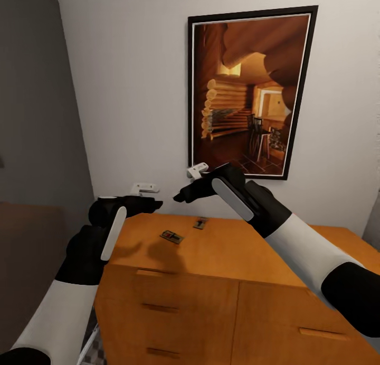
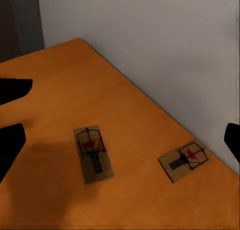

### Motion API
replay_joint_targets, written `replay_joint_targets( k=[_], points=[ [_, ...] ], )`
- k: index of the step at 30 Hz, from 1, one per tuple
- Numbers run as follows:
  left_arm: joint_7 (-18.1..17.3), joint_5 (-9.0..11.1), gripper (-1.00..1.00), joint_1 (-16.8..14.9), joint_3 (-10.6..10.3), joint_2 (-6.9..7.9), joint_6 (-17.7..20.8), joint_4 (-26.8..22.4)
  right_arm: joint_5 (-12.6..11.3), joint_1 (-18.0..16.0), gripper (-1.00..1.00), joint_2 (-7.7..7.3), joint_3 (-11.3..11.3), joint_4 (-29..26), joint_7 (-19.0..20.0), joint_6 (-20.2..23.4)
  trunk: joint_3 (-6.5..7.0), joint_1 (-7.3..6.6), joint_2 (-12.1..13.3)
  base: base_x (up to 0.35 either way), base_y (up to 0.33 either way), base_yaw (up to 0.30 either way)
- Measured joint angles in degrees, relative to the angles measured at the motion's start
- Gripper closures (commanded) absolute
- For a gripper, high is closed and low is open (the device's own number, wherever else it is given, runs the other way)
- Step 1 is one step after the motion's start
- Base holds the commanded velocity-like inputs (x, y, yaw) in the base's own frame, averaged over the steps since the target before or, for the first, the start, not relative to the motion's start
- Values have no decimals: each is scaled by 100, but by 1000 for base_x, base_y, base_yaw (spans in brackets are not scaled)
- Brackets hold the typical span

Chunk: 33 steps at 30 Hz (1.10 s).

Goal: Take the four mousetraps from the cabinet in the bathroom and place them on the bathroom floor. Make sure all four end up on the same floor surface, and ensure that at least two of them are either under or directly next to the same bathroom sink.

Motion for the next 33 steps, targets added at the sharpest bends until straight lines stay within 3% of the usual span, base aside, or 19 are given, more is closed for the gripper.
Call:
replay_joint_targets(
  k=[12,33],
  points=[
    [7,-17,-100,-1,0,6,1,0,-10,1,-100,0,3,0,1,0,0,0,0,0,-237,0],
    [11,-26,-100,-1,1,16,-7,27,-16,1,-100,7,4,50,-2,-1,0,0,0,0,-21,114]
  ],
)
